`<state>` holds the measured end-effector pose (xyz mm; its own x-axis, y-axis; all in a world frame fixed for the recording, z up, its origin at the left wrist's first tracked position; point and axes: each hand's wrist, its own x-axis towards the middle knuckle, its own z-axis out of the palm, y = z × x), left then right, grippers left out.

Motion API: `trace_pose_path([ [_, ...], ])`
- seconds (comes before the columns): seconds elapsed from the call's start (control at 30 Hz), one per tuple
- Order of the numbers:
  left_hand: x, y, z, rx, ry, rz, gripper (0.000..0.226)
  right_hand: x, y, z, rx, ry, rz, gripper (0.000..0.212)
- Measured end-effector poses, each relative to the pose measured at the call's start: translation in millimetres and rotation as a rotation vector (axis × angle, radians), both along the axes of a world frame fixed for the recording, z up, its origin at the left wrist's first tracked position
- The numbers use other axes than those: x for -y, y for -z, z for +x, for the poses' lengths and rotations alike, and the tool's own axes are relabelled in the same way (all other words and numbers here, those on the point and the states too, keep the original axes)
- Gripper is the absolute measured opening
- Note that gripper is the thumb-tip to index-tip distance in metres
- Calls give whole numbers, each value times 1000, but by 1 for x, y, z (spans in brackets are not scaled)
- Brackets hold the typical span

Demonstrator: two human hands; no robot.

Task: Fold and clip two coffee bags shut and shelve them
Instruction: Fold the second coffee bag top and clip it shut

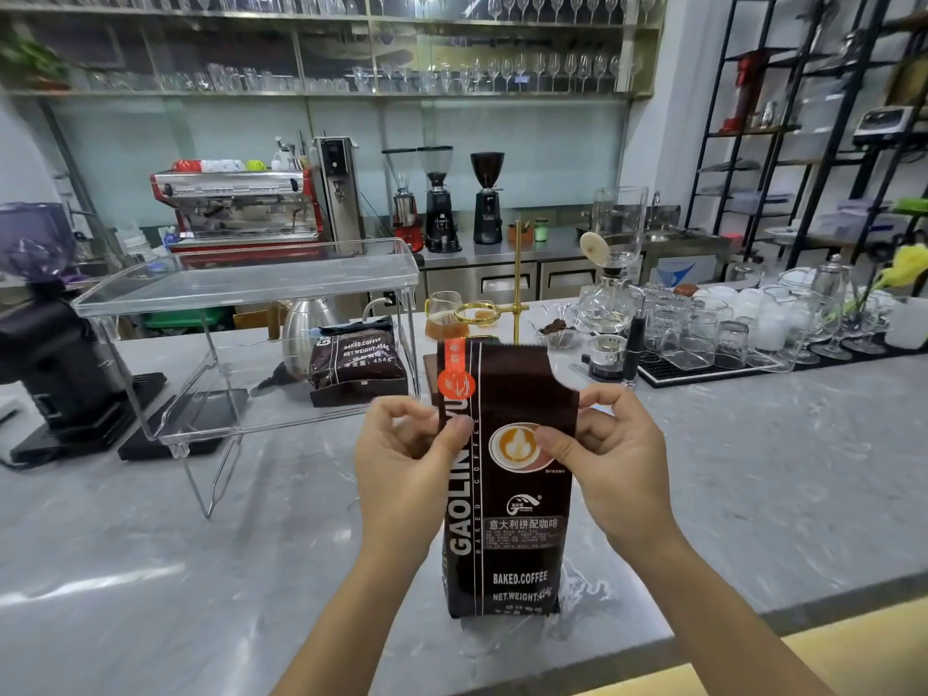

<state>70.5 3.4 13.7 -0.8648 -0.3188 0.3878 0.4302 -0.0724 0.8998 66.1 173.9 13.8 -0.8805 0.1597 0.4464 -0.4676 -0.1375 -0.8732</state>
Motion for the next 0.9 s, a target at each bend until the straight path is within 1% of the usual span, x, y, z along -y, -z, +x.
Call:
trace_pose_path([
  [0.03, 1, -2, 0, 19, 35, 37, 31, -2, -1, 0, 20, -14, -3, 38],
  [0.1, 4, -3, -3, 38, 100, 36, 31, -6, -3, -1, 52, -72, -3, 40],
  [0.2, 6, -6, -3, 38, 180, -91, 20, -10, -6, -3, 79, -198, 62, 24],
  [0.27, 6, -7, -4, 41, 239, -115, 14, -11, -6, -5, 114, -235, 60, 22],
  [0.37, 5, -9, -5, 54, 312, -126, 17, -9, -6, -8, 128, -232, 51, 21],
  [0.47, 5, -9, -6, 76, 321, -118, 18, -10, -7, -9, 120, -241, 54, 22],
  [0.57, 7, -9, -8, 100, 344, -124, 22, -15, -9, -11, 135, -268, 90, 17],
  [0.67, 9, -9, -9, 114, 376, -121, 29, -19, -10, -13, 137, -287, 142, 22],
  [0.77, 11, -9, -11, 119, 392, -108, 31, -21, -10, -17, 112, -267, 188, 22],
  [0.9, 13, -17, -14, 51, 362, -135, 31, -21, -21, -22, 21, -240, 216, 16],
])
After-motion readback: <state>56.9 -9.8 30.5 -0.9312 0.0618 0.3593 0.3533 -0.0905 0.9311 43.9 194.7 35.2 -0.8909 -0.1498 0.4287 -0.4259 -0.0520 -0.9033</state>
